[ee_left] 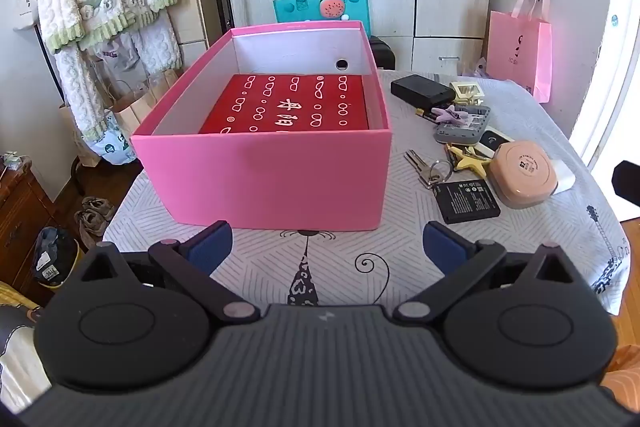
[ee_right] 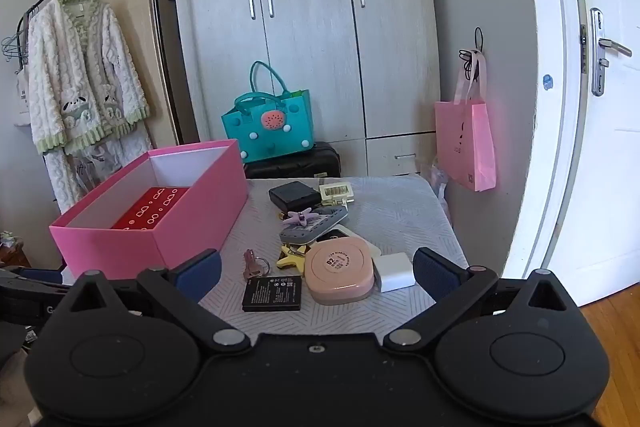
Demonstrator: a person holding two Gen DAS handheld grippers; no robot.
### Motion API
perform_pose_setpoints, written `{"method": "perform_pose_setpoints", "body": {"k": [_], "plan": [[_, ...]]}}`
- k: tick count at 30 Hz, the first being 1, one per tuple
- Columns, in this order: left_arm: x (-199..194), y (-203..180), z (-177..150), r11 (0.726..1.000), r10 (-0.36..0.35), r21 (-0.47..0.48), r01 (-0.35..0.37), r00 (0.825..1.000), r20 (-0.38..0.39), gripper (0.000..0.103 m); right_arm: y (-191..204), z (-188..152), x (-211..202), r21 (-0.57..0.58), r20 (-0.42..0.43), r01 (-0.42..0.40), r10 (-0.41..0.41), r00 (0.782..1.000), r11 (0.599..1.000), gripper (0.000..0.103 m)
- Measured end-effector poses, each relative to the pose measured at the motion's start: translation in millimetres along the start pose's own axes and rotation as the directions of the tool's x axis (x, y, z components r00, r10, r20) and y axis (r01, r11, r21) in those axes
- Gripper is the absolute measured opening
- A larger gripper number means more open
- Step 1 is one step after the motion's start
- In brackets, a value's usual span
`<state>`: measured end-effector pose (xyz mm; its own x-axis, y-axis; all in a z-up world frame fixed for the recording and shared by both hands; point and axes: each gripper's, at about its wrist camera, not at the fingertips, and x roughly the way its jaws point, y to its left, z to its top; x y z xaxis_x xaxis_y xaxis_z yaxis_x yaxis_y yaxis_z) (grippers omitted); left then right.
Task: Organize rigid objects
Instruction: 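Move both tools toward the pink box and the items on the table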
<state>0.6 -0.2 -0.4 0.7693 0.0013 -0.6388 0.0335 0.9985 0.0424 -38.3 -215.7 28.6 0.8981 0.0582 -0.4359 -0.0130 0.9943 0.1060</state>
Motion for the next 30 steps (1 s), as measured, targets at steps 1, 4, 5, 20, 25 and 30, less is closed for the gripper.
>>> {"method": "perform_pose_setpoints", "body": {"k": [1, 4, 5, 20, 25, 30], "plan": [[0.6, -0.2, 0.1, 1.000, 0.006, -0.001, -0.006, 1.000, -0.004, 0.103, -0.6, -0.2, -0.4, 0.005, -0.001, -0.003, 0.003, 1.000, 1.000, 0.103], [-0.5, -0.8, -0.2, 1.000, -0.004, 0.009, 0.004, 1.000, -0.009, 0.103, -9.4, -2.7, -5.9, 0.031, 0.006, -0.009, 0.009, 1.000, 0.999, 0.103], [-0.9, -1.6, -0.4, 1.000, -0.008, 0.019, 0.008, 1.000, -0.012, 0.103, -11.0, -3.3, -7.0, 0.032, 0.004, -0.010, 0.010, 1.000, 0.999, 0.103], [1.0, -12.9, -7.9, 0.998, -0.019, 0.057, 0.019, 1.000, 0.000, 0.101, -0.3, -6.3, 7.0, -0.009, -0.024, 0.014, -0.015, 1.000, 1.000, 0.103], [-1.2, -12.0, -7.8, 0.999, -0.022, 0.041, 0.021, 0.999, 0.024, 0.101, -5.7, -8.6, 10.2, -0.007, -0.028, 0.033, -0.033, 0.999, 0.999, 0.103], [-2.3, -12.5, -8.4, 0.999, -0.034, 0.036, 0.032, 0.999, 0.042, 0.102, -8.6, -12.3, 11.1, -0.010, -0.035, 0.036, -0.036, 0.999, 0.999, 0.103]]}}
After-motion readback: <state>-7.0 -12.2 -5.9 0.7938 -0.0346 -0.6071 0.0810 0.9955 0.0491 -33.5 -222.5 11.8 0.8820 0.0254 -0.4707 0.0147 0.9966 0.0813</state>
